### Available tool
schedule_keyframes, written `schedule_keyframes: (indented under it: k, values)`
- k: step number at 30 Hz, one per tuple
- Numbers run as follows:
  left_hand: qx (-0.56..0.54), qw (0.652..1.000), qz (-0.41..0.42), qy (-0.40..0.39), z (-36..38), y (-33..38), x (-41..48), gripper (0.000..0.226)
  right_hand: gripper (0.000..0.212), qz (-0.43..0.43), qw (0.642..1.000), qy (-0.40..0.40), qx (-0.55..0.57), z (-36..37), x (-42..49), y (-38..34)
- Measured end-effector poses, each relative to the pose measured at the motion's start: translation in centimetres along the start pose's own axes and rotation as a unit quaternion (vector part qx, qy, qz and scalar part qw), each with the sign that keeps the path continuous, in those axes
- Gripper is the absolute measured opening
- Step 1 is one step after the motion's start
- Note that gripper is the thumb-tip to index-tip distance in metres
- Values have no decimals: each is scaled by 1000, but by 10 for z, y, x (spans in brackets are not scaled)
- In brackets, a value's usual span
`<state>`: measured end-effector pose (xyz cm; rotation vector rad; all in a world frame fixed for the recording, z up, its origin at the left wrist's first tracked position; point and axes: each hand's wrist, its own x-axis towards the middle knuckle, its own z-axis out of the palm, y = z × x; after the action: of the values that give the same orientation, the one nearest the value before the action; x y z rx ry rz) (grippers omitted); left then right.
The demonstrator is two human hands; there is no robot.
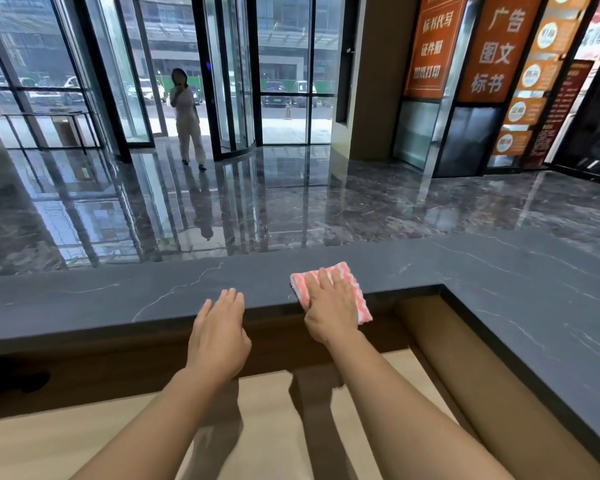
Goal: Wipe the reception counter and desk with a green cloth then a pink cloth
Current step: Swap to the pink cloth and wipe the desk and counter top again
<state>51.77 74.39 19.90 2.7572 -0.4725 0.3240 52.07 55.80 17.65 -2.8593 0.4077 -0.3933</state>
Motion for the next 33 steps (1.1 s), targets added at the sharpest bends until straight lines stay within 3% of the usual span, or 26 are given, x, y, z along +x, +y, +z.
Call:
schedule_keyframes:
  k: [4, 7, 13, 19, 25, 33]
  values:
    - [14, 999, -48, 16, -15, -25, 6, 48, 57, -93, 994, -25, -44, 8, 11, -36]
    - [18, 997, -73, 19, -24, -42, 6, 31, 61, -181, 977, -57, -98, 24, 21, -72]
    - [25, 995, -90, 42, -21, -66, 5, 48, 60, -240, 958, -149, -54, 32, 34, -144]
    - [48, 989, -134, 33, -22, -76, 6, 42, 58, -297, 930, -207, -58, 37, 59, -176]
    - [77, 991, -107, -2, -16, -64, 17, 60, 56, -242, 945, -211, -67, 38, 99, -150]
    - [80, 996, -51, 4, -3, -29, 26, 43, 61, -78, 977, -165, -112, 15, 129, -13]
